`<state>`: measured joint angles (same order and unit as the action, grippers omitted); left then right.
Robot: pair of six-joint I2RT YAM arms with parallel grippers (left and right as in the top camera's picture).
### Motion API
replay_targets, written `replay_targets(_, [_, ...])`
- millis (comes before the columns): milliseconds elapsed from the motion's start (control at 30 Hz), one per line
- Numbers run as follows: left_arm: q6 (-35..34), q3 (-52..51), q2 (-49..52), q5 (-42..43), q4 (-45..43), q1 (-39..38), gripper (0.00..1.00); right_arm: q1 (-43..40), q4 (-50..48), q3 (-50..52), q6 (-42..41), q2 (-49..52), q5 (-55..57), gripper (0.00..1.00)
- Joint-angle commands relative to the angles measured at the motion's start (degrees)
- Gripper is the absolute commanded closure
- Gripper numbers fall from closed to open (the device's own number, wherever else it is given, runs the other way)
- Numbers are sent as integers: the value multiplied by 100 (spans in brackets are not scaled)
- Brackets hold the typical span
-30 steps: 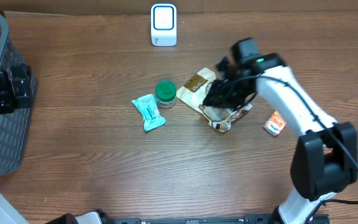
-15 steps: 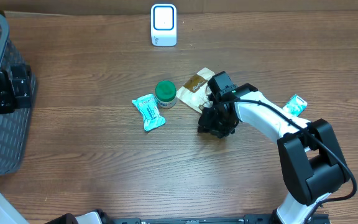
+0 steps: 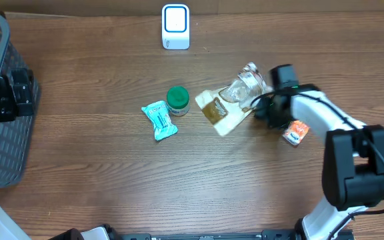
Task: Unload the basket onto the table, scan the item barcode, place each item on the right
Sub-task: 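Move the right gripper back to the pile and grasp the snack bag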
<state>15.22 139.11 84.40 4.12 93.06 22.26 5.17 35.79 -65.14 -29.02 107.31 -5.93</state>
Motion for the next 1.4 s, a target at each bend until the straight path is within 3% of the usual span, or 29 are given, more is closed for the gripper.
replay_targets(0, [87,13,-4,37,-22,22,0,-463,-732,24,247,-50,-1309,59])
replay_targets(167, [87,13,-4,37,-22,22,0,-754,-1357,24,131,-50,-2347,51])
replay_targets(367, [87,13,-4,37,-24,22,0,-719,-793,42,-125,-48,-2409,39])
replay_targets(567, [87,13,-4,37,-22,22,1,-577,-990,262,-365,-7,-2524,37])
replay_targets(967, [87,13,-4,37,-22,22,1,-422,-2236,704,-398,599,-2494,36])
replay_targets(1300, [87,13,-4,37,-24,22,1,623,-3582,702,-404,1480,-2564,37])
replay_targets(1367, [87,13,-4,37,-22,22,0,789,-3888,702,-527,1617,-2562,51])
